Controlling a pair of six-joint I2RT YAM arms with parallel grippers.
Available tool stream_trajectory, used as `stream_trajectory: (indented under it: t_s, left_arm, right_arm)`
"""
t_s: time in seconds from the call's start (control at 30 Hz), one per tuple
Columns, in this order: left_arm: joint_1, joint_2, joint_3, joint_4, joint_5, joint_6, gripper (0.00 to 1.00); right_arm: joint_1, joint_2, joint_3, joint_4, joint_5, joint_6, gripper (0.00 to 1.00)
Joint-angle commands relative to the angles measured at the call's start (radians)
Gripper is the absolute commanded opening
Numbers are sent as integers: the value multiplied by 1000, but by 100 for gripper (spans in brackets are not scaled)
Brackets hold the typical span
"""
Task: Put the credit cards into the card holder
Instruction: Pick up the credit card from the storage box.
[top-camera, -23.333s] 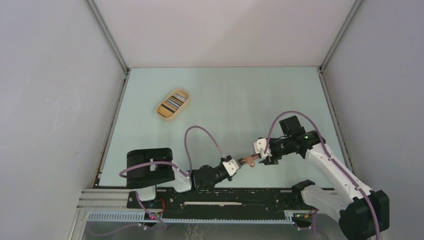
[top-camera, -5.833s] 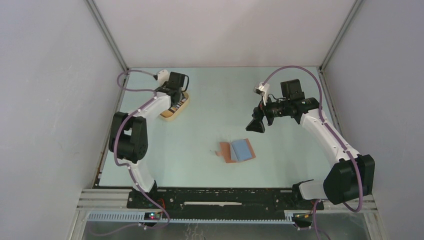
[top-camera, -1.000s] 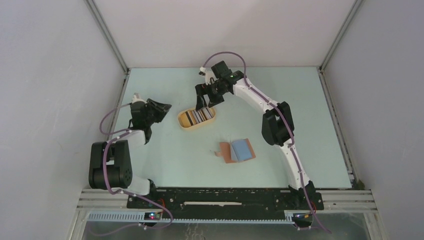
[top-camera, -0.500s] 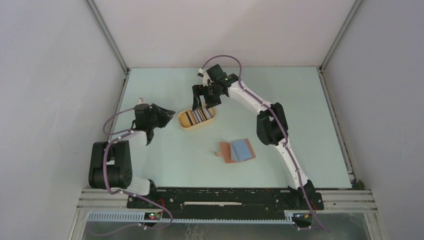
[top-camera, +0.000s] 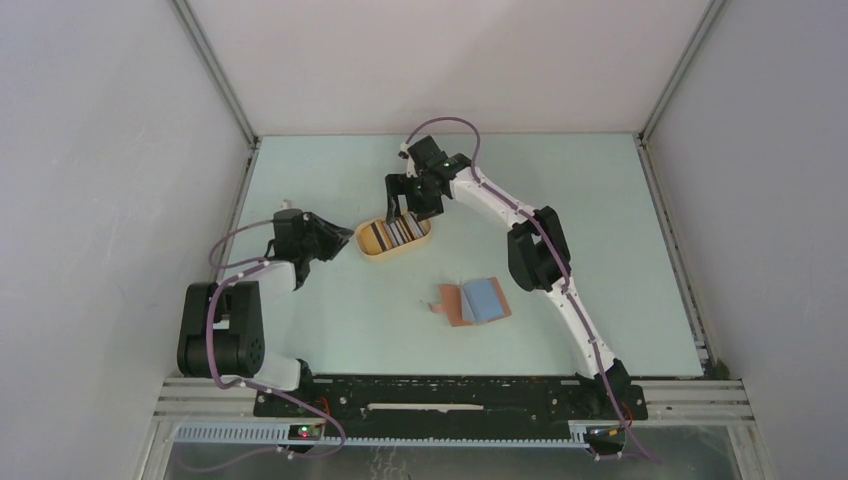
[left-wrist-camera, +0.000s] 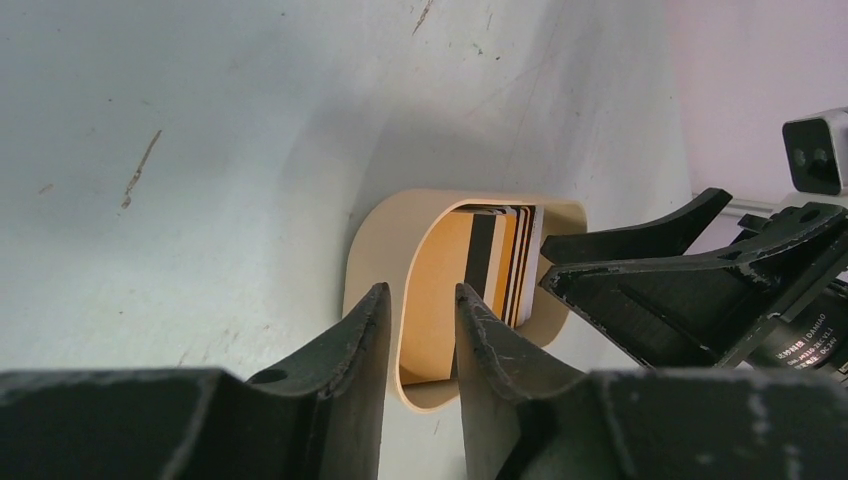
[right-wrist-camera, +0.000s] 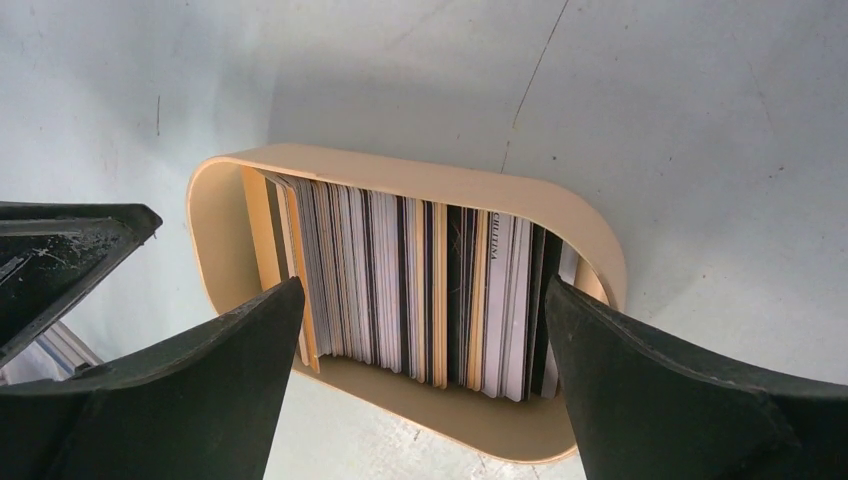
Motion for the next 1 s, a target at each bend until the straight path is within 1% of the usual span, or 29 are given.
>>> stream_trajectory:
  t_s: [0.0,0.07,0.47,0.97]
  left_arm:
    - [-19,10,70,-12,0,24,34]
    - [-34,14,74,-14,6,27,33]
    - [-41,30,88,-18,24,41,29]
    - [-44,49,104,-19,50,52,23]
  right_arm:
    - [15,6,44,7,34,52,100]
    - [15,9,42,6,24,58,100]
    - [24,15,16,2,6,61,100]
    - [19,-41,-2,25,-170,81,98]
